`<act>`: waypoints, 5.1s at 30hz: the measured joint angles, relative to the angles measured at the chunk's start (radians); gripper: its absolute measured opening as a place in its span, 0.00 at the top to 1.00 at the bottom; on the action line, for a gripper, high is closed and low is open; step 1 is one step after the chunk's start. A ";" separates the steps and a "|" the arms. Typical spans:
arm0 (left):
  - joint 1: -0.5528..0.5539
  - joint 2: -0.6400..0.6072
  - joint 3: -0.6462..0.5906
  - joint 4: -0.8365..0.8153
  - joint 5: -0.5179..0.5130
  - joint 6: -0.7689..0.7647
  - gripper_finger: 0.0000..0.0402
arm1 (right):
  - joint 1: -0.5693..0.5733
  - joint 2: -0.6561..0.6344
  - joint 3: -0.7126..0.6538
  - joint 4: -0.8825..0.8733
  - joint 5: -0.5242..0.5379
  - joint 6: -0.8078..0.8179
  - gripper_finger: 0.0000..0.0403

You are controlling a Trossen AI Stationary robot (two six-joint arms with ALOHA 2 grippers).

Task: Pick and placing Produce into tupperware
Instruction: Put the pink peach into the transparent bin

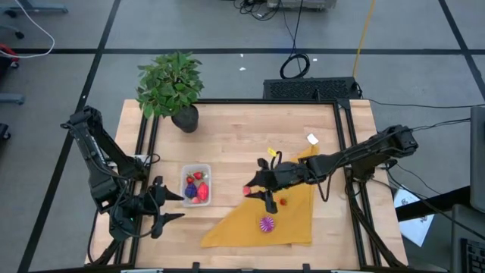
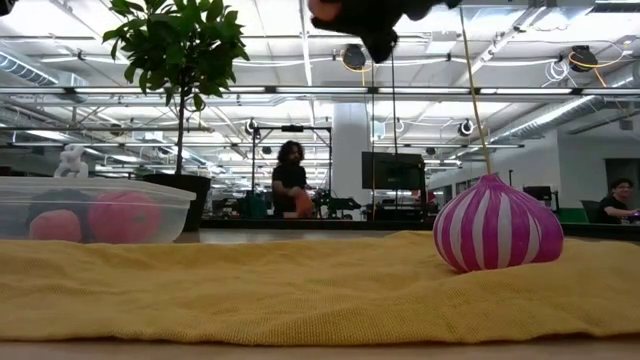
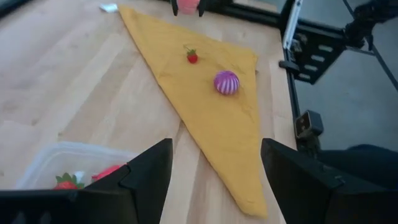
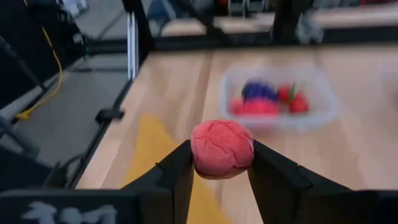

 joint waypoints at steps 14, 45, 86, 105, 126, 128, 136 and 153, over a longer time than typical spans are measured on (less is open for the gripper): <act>0.104 0.000 -0.074 0.087 -0.067 -0.040 0.38 | -0.062 0.183 0.023 0.403 -0.082 -0.097 0.67; 0.309 0.000 -0.180 0.337 0.076 0.369 0.38 | -0.087 0.386 0.240 0.434 -0.160 -0.156 0.67; 0.375 0.112 -0.179 0.306 0.020 0.660 0.38 | -0.136 0.446 0.237 0.488 -0.160 0.359 0.67; 0.377 0.111 -0.179 0.383 0.021 0.739 0.38 | -0.141 0.510 0.238 0.599 -0.186 0.430 0.67; 0.456 0.111 -0.179 0.446 0.106 0.809 0.38 | -0.141 0.510 0.238 0.603 -0.185 0.430 0.67; 0.461 0.111 -0.179 0.446 0.121 0.809 0.39 | -0.140 0.510 0.238 0.602 -0.185 0.430 0.67; 0.461 0.111 -0.179 0.439 0.121 0.829 0.63 | -0.141 0.510 0.238 0.601 -0.177 0.454 0.67; 0.453 0.112 -0.179 0.446 0.108 0.856 0.69 | -0.141 0.510 0.238 0.600 -0.185 0.489 0.67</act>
